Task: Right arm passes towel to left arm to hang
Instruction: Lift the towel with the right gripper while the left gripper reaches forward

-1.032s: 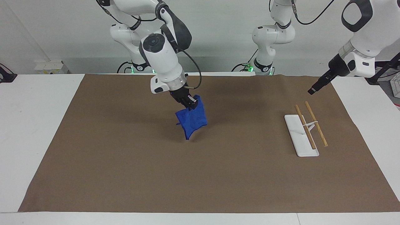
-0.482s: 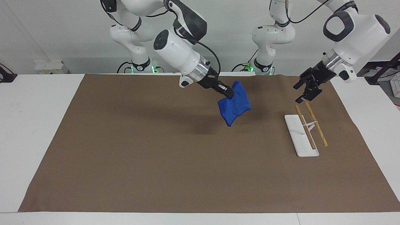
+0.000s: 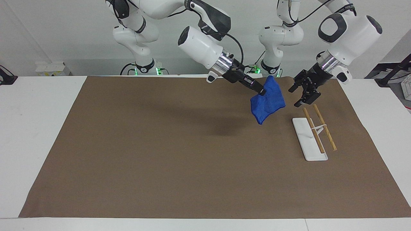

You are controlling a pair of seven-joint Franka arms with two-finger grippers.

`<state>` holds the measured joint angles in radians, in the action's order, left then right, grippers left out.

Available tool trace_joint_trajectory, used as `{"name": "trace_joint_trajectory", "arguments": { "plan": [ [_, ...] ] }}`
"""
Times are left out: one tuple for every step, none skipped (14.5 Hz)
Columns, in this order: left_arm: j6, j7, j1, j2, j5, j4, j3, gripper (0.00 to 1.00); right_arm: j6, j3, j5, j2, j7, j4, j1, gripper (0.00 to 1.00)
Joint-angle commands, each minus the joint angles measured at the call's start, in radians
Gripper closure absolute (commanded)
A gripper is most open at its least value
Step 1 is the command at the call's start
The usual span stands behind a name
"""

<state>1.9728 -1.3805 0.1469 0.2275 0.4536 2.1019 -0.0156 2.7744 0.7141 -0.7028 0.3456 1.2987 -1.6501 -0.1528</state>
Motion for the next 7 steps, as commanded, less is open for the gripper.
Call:
{"name": "trace_joint_trajectory", "arguments": {
  "plan": [
    [0.081, -0.063, 0.048, 0.018, 0.014, 0.047, -0.01, 0.06, 0.036, 0.016, -0.017, 0.032, 0.005, 0.03, -0.008, 1.0],
    [0.109, -0.075, 0.049, 0.016, 0.016, 0.049, -0.01, 0.08, 0.036, 0.016, -0.017, 0.032, 0.005, 0.03, -0.01, 1.0],
    [0.115, -0.078, 0.049, 0.015, 0.031, 0.05, -0.01, 0.1, 0.036, 0.016, -0.017, 0.032, 0.005, 0.029, -0.01, 1.0],
    [0.115, -0.078, 0.048, 0.015, 0.043, 0.05, -0.01, 0.14, 0.036, 0.016, -0.017, 0.032, 0.005, 0.029, -0.01, 1.0],
    [0.115, -0.08, 0.049, 0.015, 0.043, 0.052, -0.01, 0.18, 0.034, 0.016, -0.017, 0.032, 0.005, 0.027, -0.01, 1.0],
    [0.112, -0.084, 0.051, 0.015, 0.043, 0.053, -0.01, 0.2, 0.034, 0.016, -0.017, 0.032, 0.005, 0.027, -0.01, 1.0],
    [0.115, -0.095, 0.056, 0.016, 0.043, 0.058, -0.01, 0.22, 0.033, 0.016, -0.017, 0.032, 0.005, 0.027, -0.01, 1.0]
  ]
}}
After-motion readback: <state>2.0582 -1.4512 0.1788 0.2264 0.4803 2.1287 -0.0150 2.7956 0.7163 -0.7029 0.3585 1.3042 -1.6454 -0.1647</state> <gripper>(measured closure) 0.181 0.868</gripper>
